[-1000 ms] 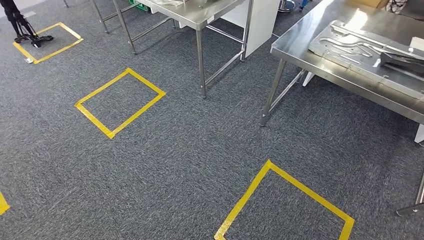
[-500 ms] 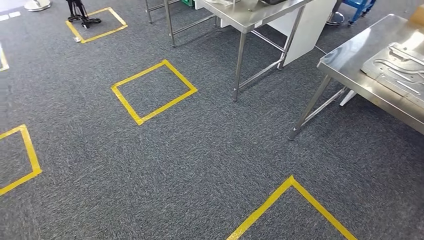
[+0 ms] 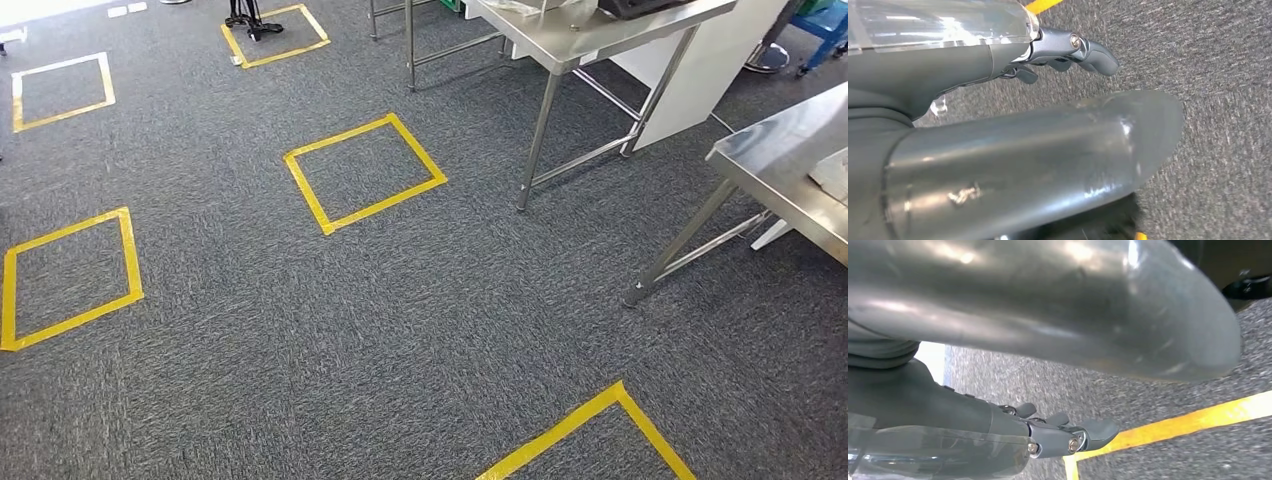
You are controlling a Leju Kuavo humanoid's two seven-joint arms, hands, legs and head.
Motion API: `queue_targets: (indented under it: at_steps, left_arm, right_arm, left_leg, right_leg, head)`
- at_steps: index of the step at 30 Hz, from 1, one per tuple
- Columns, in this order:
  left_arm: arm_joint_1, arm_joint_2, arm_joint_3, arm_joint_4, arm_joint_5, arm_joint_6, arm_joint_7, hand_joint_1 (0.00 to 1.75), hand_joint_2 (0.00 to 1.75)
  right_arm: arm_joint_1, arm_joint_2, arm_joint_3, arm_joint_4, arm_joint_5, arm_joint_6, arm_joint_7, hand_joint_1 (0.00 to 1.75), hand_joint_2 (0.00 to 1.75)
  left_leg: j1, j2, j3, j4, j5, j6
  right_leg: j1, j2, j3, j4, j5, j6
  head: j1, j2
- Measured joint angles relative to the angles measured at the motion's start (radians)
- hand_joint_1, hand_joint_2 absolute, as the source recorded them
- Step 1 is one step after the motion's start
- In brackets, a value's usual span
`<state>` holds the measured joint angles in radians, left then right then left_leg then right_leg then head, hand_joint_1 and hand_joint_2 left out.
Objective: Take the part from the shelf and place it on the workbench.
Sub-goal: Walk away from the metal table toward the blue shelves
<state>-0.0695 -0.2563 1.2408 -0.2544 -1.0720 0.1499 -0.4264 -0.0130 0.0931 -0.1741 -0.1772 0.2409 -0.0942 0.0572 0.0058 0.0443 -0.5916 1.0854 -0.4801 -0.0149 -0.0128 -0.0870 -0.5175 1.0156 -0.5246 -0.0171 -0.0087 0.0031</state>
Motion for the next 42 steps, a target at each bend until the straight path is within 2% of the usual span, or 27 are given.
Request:
queue_targets:
  at_steps: [2, 4, 5, 7, 9, 11, 12, 13, 15, 16, 17, 19, 20, 22, 24, 25, 26, 27, 28, 30, 32, 33, 35, 37, 39, 41, 42]
  left_arm:
    - [-0.002, 0.000, 0.001, 0.000, 0.001, 0.000, 0.000, 0.00, 0.00]
    - [-0.001, 0.000, 0.002, 0.000, 0.001, 0.000, 0.000, 0.00, 0.00]
    - [0.000, -0.001, 0.004, 0.000, 0.001, 0.000, 0.000, 0.00, 0.00]
    - [0.000, -0.002, 0.006, 0.001, 0.002, 0.000, 0.000, 0.00, 0.00]
    - [-0.002, -0.003, 0.006, 0.001, 0.002, 0.000, 0.000, 0.00, 0.00]
    - [-0.002, -0.003, 0.007, 0.001, 0.002, -0.001, 0.001, 0.00, 0.00]
    - [-0.001, -0.003, 0.008, 0.001, 0.002, -0.001, 0.001, 0.00, 0.00]
    - [-0.001, -0.003, 0.008, 0.002, 0.002, -0.001, 0.001, 0.00, 0.00]
    - [-0.001, -0.003, 0.008, 0.003, 0.002, -0.002, 0.001, 0.00, 0.00]
    - [-0.002, -0.003, 0.008, 0.003, 0.002, -0.002, 0.001, 0.00, 0.00]
    - [-0.002, -0.003, 0.008, 0.004, 0.002, -0.002, 0.001, 0.00, 0.00]
    - [-0.001, -0.003, 0.008, 0.004, 0.002, -0.002, 0.001, 0.00, 0.00]
    - [0.000, -0.003, 0.008, 0.005, 0.002, -0.001, 0.001, 0.00, 0.00]
    - [0.000, -0.002, 0.009, 0.005, 0.002, -0.001, 0.001, 0.00, 0.00]
    - [-0.003, -0.002, 0.009, 0.006, 0.002, 0.000, 0.001, 0.00, 0.00]
    - [-0.003, -0.002, 0.009, 0.006, 0.002, 0.000, 0.001, 0.00, 0.00]
    - [-0.003, -0.002, 0.009, 0.006, 0.002, 0.000, 0.001, 0.00, 0.00]
    - [-0.001, -0.002, 0.009, 0.006, 0.002, 0.000, 0.001, 0.00, 0.00]
    - [0.000, -0.002, 0.009, 0.007, 0.002, 0.000, 0.001, 0.00, 0.00]
    - [0.000, -0.002, 0.009, 0.007, 0.002, 0.000, 0.001, 0.00, 0.00]
    - [-0.002, -0.002, 0.009, 0.007, 0.002, 0.000, 0.001, 0.00, 0.00]
    - [-0.002, -0.002, 0.009, 0.007, 0.002, 0.000, 0.001, 0.00, 0.00]
    - [-0.001, -0.002, 0.010, 0.007, 0.002, 0.000, 0.001, 0.00, 0.00]
    - [0.000, -0.002, 0.010, 0.008, 0.002, 0.000, 0.001, 0.00, 0.00]
    - [-0.002, -0.003, 0.010, 0.008, 0.003, 0.000, 0.001, 0.00, 0.00]
    - [-0.002, -0.003, 0.010, 0.008, 0.003, 0.000, 0.001, 0.00, 0.00]
    - [-0.002, -0.003, 0.010, 0.008, 0.001, -0.001, 0.001, 0.00, 0.00]
  right_arm:
    - [-0.002, 0.000, 0.000, 0.000, 0.000, 0.002, 0.000, 0.00, 0.00]
    - [-0.007, 0.000, 0.000, 0.000, 0.000, 0.003, 0.000, 0.00, 0.00]
    - [-0.009, 0.000, 0.000, 0.000, 0.001, 0.004, 0.000, 0.00, 0.00]
    - [-0.008, 0.000, 0.001, -0.001, 0.001, 0.004, 0.000, 0.00, 0.00]
    - [-0.004, 0.000, 0.001, 0.000, 0.001, 0.004, 0.000, 0.00, 0.00]
    - [-0.003, 0.000, 0.001, 0.000, 0.001, 0.004, 0.000, 0.00, 0.00]
    - [-0.003, 0.000, 0.001, 0.000, 0.001, 0.004, 0.000, 0.00, 0.00]
    - [-0.003, 0.000, 0.001, 0.000, 0.001, 0.003, 0.001, 0.00, 0.00]
    - [-0.001, 0.000, 0.001, 0.000, 0.001, 0.003, 0.001, 0.00, 0.00]
    - [0.000, 0.000, 0.001, 0.000, 0.001, 0.003, 0.001, 0.00, 0.00]
    - [0.000, 0.000, 0.001, 0.000, 0.001, 0.003, 0.001, 0.00, 0.00]
    - [-0.003, 0.000, 0.001, 0.001, 0.001, 0.003, 0.001, 0.00, 0.00]
    - [-0.005, 0.000, 0.001, 0.001, 0.001, 0.002, 0.001, 0.00, 0.00]
    - [-0.005, 0.000, 0.001, 0.001, 0.001, 0.003, 0.001, 0.00, 0.00]
    - [-0.001, 0.000, 0.001, 0.001, 0.001, 0.003, 0.001, 0.00, 0.00]
    - [0.000, 0.000, 0.001, 0.001, 0.001, 0.003, 0.001, 0.00, 0.00]
    - [0.001, 0.000, 0.001, 0.001, 0.001, 0.003, 0.001, 0.00, 0.00]
    - [0.001, 0.000, 0.001, 0.001, 0.001, 0.003, 0.001, 0.00, 0.00]
    - [0.000, 0.000, 0.001, 0.001, 0.001, 0.003, 0.001, 0.00, 0.00]
    - [-0.001, 0.000, 0.001, 0.001, 0.001, 0.003, 0.001, 0.00, 0.00]
    - [-0.002, 0.000, 0.001, 0.001, 0.001, 0.003, 0.001, 0.00, 0.00]
    - [-0.003, 0.000, 0.001, 0.001, 0.001, 0.003, 0.001, 0.00, 0.00]
    - [-0.008, 0.000, 0.001, 0.000, 0.001, 0.003, 0.001, 0.00, 0.00]
    - [-0.009, 0.000, 0.002, 0.000, 0.001, 0.002, 0.001, 0.00, 0.00]
    - [-0.005, 0.000, 0.002, 0.000, 0.001, 0.002, 0.001, 0.00, 0.00]
    - [-0.003, 0.000, 0.002, 0.000, 0.001, 0.002, 0.001, 0.00, 0.00]
    - [-0.003, 0.000, 0.002, 0.000, 0.001, 0.002, 0.001, 0.00, 0.00]
  left_leg:
    - [-0.008, 0.026, 0.028, -0.061, 0.012, 0.011]
    - [-0.010, 0.008, 0.029, -0.067, 0.014, 0.020]
    - [-0.007, -0.003, 0.032, -0.074, 0.018, 0.026]
    - [-0.001, -0.024, 0.039, -0.088, 0.029, 0.039]
    - [-0.001, -0.045, 0.036, -0.092, 0.035, 0.046]
    - [-0.003, -0.071, 0.035, -0.091, 0.035, 0.047]
    - [-0.003, -0.085, 0.036, -0.090, 0.035, 0.046]
    - [-0.003, -0.101, 0.038, -0.089, 0.034, 0.045]
    - [-0.005, -0.128, 0.040, -0.083, 0.031, 0.040]
    - [-0.007, -0.140, 0.038, -0.080, 0.029, 0.036]
    - [-0.007, -0.148, 0.036, -0.077, 0.028, 0.030]
    - [-0.006, -0.166, 0.030, -0.078, 0.029, 0.017]
    - [-0.005, -0.165, 0.028, -0.074, 0.027, 0.012]
    - [-0.006, -0.127, 0.006, -0.026, -0.005, 0.003]
    - [-0.003, -0.074, -0.051, 0.095, -0.072, -0.005]
    - [0.000, -0.062, -0.083, 0.160, -0.100, -0.009]
    - [0.002, -0.056, -0.103, 0.202, -0.111, -0.012]
    - [0.004, -0.053, -0.105, 0.205, -0.101, -0.015]
    - [0.006, -0.047, -0.086, 0.169, -0.075, -0.016]
    - [0.005, -0.011, -0.013, 0.029, -0.010, -0.011]
    - [-0.001, 0.020, 0.033, -0.061, 0.018, 0.000]
    - [-0.004, 0.022, 0.036, -0.071, 0.016, 0.005]
    - [-0.004, 0.001, 0.034, -0.077, 0.021, 0.017]
    - [0.001, -0.020, 0.038, -0.087, 0.030, 0.031]
    - [0.003, -0.041, 0.038, -0.091, 0.036, 0.041]
    - [0.000, -0.065, 0.035, -0.090, 0.040, 0.043]
    - [-0.001, -0.079, 0.034, -0.088, 0.041, 0.043]
  right_leg:
    - [0.004, -0.017, 0.006, -0.001, -0.005, 0.010]
    - [0.005, -0.033, 0.012, -0.007, -0.007, 0.021]
    - [0.004, -0.029, 0.016, -0.005, -0.012, 0.027]
    - [0.001, 0.017, -0.003, 0.048, -0.052, 0.037]
    - [-0.002, 0.068, -0.065, 0.179, -0.118, 0.040]
    - [-0.002, 0.082, -0.120, 0.275, -0.141, 0.042]
    - [-0.002, 0.084, -0.125, 0.271, -0.121, 0.041]
    - [-0.003, 0.089, -0.110, 0.225, -0.083, 0.040]
    - [-0.004, 0.125, -0.055, 0.087, -0.003, 0.033]
    - [-0.005, 0.142, -0.036, 0.036, 0.019, 0.030]
    - [-0.004, 0.153, -0.026, 0.010, 0.026, 0.026]
    - [-0.002, 0.143, -0.024, 0.003, 0.026, 0.016]
    - [-0.003, 0.131, -0.021, 0.000, 0.028, 0.010]
    - [-0.006, 0.106, -0.016, -0.009, 0.032, -0.005]
    - [-0.003, 0.078, -0.015, -0.011, 0.030, -0.014]
    - [-0.002, 0.064, -0.014, -0.011, 0.029, -0.015]
    - [-0.001, 0.050, -0.014, -0.010, 0.027, -0.015]
    - [0.000, 0.036, -0.012, -0.010, 0.025, -0.014]
    - [0.000, 0.024, -0.010, -0.009, 0.023, -0.012]
    - [0.001, 0.001, -0.001, -0.009, 0.016, -0.006]
    - [0.005, -0.016, 0.006, -0.008, 0.010, 0.005]
    - [0.007, -0.024, 0.009, -0.009, 0.008, 0.010]
    - [0.005, -0.036, 0.014, -0.010, 0.005, 0.022]
    - [0.001, -0.001, 0.005, 0.023, -0.024, 0.031]
    - [-0.002, 0.059, -0.048, 0.137, -0.090, 0.035]
    - [-0.003, 0.081, -0.112, 0.258, -0.134, 0.037]
    - [-0.003, 0.084, -0.126, 0.277, -0.128, 0.036]
  head:
    - [0.001, 0.000]
    - [0.000, 0.000]
    - [0.002, 0.000]
    - [0.006, 0.000]
    - [0.010, 0.000]
    - [0.011, 0.000]
    - [0.011, 0.000]
    - [0.011, 0.000]
    - [0.011, 0.000]
    - [0.011, 0.000]
    - [0.011, 0.000]
    - [0.011, 0.000]
    - [0.011, 0.000]
    - [0.007, 0.000]
    - [0.002, 0.000]
    - [0.001, 0.000]
    - [0.002, 0.000]
    - [0.002, 0.000]
    - [0.001, 0.000]
    - [0.001, 0.000]
    - [0.003, 0.000]
    - [0.004, 0.000]
    - [0.004, 0.000]
    - [0.007, 0.000]
    - [0.012, 0.000]
    - [0.013, 0.000]
    - [0.013, 0.000]
